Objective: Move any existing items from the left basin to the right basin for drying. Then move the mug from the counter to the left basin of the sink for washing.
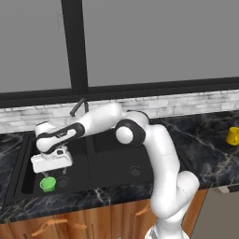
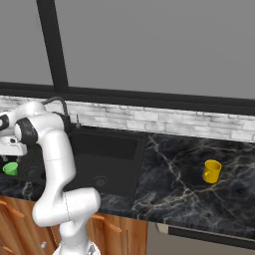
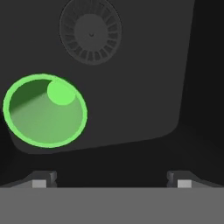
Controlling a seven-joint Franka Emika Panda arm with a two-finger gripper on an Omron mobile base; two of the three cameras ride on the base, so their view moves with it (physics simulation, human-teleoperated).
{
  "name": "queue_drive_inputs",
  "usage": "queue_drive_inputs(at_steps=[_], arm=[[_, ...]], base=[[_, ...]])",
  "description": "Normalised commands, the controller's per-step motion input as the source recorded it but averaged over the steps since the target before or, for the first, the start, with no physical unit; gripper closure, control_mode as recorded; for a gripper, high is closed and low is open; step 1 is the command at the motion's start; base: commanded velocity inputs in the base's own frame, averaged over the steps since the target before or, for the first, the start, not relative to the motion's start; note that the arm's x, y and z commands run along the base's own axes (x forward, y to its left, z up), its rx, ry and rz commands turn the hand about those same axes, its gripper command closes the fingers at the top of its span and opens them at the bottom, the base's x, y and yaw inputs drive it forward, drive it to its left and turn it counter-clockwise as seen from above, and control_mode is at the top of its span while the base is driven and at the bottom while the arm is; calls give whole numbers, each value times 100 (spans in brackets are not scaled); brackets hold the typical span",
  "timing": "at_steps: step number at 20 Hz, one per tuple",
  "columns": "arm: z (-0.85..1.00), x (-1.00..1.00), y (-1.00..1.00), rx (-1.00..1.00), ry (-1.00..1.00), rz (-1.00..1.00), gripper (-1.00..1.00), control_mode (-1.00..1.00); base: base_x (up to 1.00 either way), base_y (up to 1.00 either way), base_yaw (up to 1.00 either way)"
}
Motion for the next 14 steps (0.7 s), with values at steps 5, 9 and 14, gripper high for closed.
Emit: queue_drive_inputs(at_steps=[5, 9, 14], arm=[[-17, 13, 9, 0, 0, -5, -100, -100], [-16, 14, 14, 0, 0, -5, -100, -100], [-16, 13, 16, -1, 0, -5, -100, -100]], base=[[0, 0, 0], [0, 0, 0], [0, 0, 0]])
